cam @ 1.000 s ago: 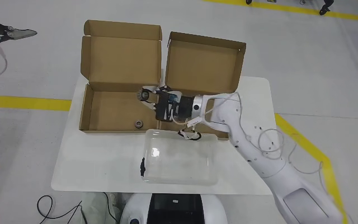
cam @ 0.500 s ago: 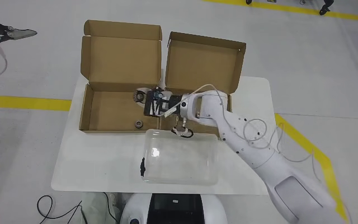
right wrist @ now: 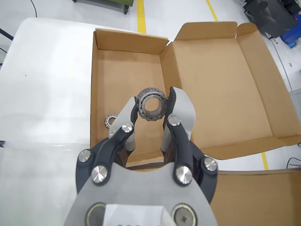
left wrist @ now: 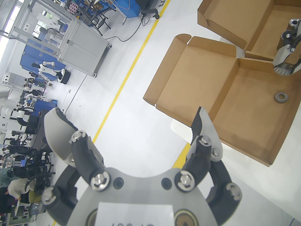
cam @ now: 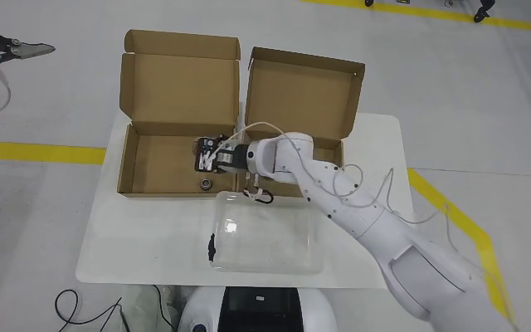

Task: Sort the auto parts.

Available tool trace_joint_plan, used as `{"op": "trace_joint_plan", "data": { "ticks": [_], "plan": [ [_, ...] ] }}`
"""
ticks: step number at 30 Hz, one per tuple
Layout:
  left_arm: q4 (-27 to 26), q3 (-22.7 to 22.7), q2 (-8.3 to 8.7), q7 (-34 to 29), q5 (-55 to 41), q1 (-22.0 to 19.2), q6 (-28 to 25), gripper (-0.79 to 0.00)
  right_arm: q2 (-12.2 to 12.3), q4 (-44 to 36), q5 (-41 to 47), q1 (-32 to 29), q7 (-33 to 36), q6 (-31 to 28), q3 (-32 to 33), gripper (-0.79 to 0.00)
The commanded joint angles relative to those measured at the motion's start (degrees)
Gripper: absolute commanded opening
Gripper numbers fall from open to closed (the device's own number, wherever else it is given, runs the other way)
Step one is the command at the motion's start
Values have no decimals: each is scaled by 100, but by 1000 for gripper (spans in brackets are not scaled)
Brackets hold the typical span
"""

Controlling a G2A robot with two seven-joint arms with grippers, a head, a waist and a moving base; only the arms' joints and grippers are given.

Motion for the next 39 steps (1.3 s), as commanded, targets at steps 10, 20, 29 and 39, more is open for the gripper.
{"op": "trace_joint_plan", "data": {
  "ticks": [10, 20, 29, 39],
  "plan": [
    [0, 0, 0, 0, 0, 0, 0, 0, -722, 1369, 302, 415, 434, 76, -569, -785],
    [0, 0, 0, 0, 0, 0, 0, 0, -1300, 2572, 431, 659, 532, 122, -789, -785],
    [0, 0, 0, 0, 0, 0, 0, 0, -1650, 3290, 449, 766, 303, 53, -834, -631],
    [0, 0, 0, 0, 0, 0, 0, 0, -1915, 3709, 339, 855, 219, 75, -850, -437]
  ]
}}
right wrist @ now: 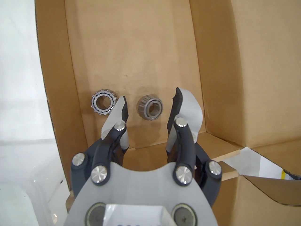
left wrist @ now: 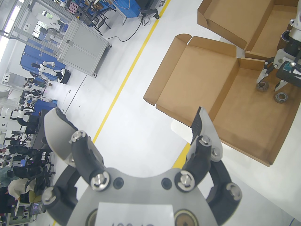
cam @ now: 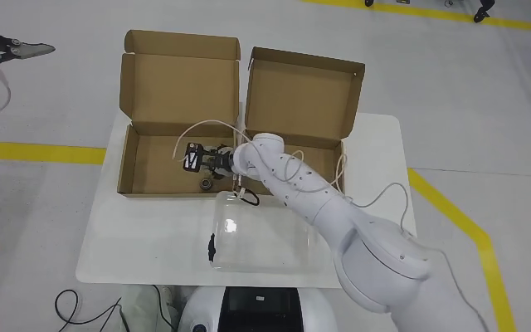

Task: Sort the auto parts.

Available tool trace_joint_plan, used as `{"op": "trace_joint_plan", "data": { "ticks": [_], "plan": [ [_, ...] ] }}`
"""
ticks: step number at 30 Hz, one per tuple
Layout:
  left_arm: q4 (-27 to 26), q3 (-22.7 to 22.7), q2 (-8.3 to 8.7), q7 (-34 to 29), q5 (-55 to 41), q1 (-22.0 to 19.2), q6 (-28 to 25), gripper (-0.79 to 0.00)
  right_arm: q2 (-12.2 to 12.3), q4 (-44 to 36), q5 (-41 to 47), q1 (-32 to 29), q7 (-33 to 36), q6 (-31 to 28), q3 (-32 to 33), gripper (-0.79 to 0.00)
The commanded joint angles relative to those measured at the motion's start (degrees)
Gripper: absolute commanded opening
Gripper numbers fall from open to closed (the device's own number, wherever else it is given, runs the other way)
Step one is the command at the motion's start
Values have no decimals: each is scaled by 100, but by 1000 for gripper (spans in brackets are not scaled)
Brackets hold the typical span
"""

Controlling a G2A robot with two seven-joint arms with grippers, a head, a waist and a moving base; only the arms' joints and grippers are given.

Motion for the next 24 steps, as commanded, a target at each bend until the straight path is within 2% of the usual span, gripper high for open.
{"op": "trace_joint_plan", "data": {
  "ticks": [1, 14, 19, 24],
  "plan": [
    [0, 0, 0, 0, 0, 0, 0, 0, -32, 48, -9, 10, -64, -12, 8, -443],
    [0, 0, 0, 0, 0, 0, 0, 0, -9, -102, -152, 100, -876, -215, 192, -459],
    [0, 0, 0, 0, 0, 0, 0, 0, 117, -373, -304, 32, -1088, -194, 292, -446],
    [0, 0, 0, 0, 0, 0, 0, 0, 380, -708, -457, -181, -1393, -114, 499, -413]
  ]
}}
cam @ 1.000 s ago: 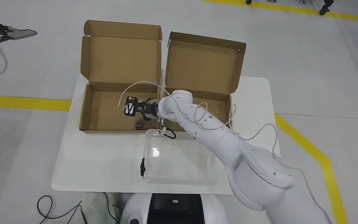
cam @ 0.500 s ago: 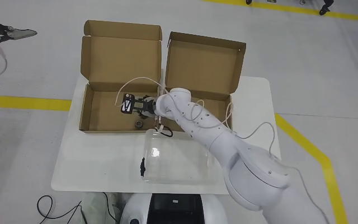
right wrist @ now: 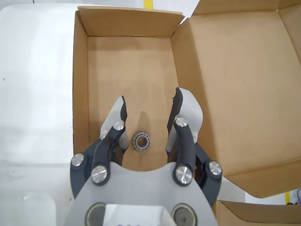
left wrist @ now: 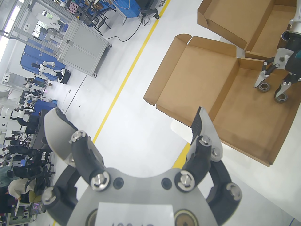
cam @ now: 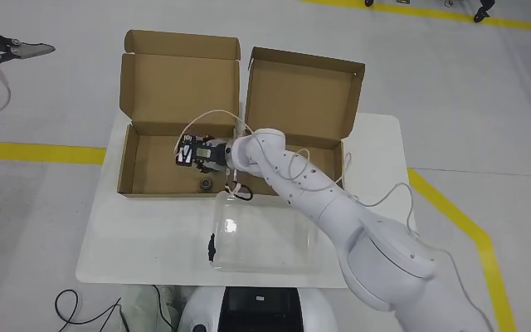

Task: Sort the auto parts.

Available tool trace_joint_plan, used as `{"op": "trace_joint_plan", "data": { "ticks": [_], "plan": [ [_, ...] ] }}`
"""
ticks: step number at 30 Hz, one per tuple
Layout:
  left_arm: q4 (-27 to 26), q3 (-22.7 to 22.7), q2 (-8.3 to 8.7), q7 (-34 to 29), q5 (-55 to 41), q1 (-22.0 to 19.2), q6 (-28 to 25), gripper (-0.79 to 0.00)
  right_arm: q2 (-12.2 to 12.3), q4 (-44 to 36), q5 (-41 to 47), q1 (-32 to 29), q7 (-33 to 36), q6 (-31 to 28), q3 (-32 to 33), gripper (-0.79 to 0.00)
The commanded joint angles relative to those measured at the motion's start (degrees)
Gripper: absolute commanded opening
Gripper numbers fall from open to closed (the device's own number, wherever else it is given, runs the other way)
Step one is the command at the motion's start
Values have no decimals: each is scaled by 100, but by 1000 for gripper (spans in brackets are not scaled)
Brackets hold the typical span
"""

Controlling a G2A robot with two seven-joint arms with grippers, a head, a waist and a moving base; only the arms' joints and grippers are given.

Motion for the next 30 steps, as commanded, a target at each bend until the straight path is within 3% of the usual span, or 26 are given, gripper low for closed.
{"op": "trace_joint_plan", "data": {
  "ticks": [1, 10, 12, 15, 18, 23, 30],
  "plan": [
    [0, 0, 0, 0, 0, 0, 0, 0, 121, -137, -49, -102, -98, 19, 100, -406],
    [0, 0, 0, 0, 0, 0, 0, 0, 985, -1597, -438, -974, -148, 185, 1016, -326],
    [0, 0, 0, 0, 0, 0, 0, 0, 1214, -2119, -493, -1293, 54, 92, 1348, -225],
    [0, 0, 0, 0, 0, 0, 0, 0, 1547, -3008, -617, -1875, 360, -33, 1909, -151],
    [0, 0, 0, 0, 0, 0, 0, 0, 1827, -3930, -734, -2524, 675, -190, 2468, 0],
    [0, 0, 0, 0, 0, 0, 0, 0, 2132, -5162, -821, -3462, 1102, -427, 3187, 0],
    [0, 0, 0, 0, 0, 0, 0, 0, 2365, -5993, -877, -4295, 1145, -496, 3853, 0]
  ]
}}
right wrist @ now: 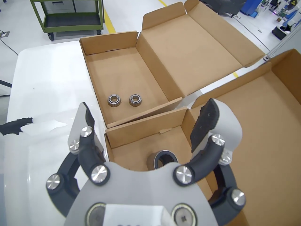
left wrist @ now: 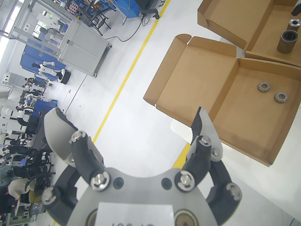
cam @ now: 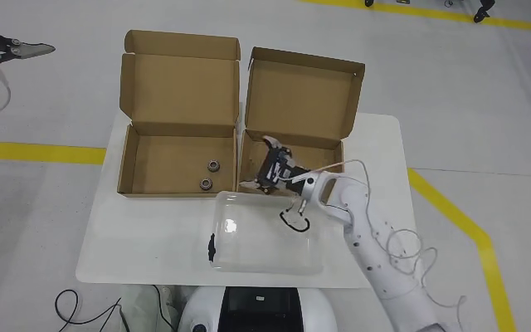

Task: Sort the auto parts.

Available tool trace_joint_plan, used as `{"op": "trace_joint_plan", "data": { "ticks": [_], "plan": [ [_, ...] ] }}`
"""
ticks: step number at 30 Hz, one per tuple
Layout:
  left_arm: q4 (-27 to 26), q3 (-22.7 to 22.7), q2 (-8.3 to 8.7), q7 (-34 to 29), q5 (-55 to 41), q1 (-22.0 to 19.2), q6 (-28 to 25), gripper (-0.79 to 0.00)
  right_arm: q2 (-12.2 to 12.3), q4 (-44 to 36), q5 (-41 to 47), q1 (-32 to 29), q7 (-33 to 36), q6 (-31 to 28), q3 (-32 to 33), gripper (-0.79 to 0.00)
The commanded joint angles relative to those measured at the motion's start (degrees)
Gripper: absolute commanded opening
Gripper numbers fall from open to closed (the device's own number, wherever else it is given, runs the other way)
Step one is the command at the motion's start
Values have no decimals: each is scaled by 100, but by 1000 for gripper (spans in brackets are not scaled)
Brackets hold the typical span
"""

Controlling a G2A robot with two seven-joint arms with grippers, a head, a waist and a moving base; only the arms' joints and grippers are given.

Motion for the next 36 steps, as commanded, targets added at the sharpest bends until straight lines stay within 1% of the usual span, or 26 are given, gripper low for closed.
{"op": "trace_joint_plan", "data": {
  "ticks": [1, 8, 14, 17, 21, 24, 32, 36],
  "plan": [
    [0, 0, 0, 0, 0, 0, 0, 0, 51, -151, -36, -200, -80, 19, 164, 0],
    [0, 0, 0, 0, 0, 0, 0, 0, 240, -739, -184, -1087, -543, 216, 826, 0],
    [0, 0, 0, 0, 0, 0, 0, 0, 355, -1112, -392, -1734, -983, 577, 1265, 0],
    [0, 0, 0, 0, 0, 0, 0, 0, 397, -1289, -504, -2060, -1300, 851, 1447, 0],
    [0, 0, 0, 0, 0, 0, 0, 0, 451, -1455, -549, -2533, -1740, 1138, 1700, 0],
    [0, 0, 0, 0, 0, 0, 0, 0, 486, -1536, -418, -2852, -2058, 1294, 1931, 0],
    [0, 0, 0, 0, 0, 0, 0, 0, 562, -1804, -316, -3447, -2497, 1537, 2342, 0],
    [0, 0, 0, 0, 0, 0, 0, 0, 583, -1966, -236, -3769, -2741, 1751, 2497, 0]
  ]
}}
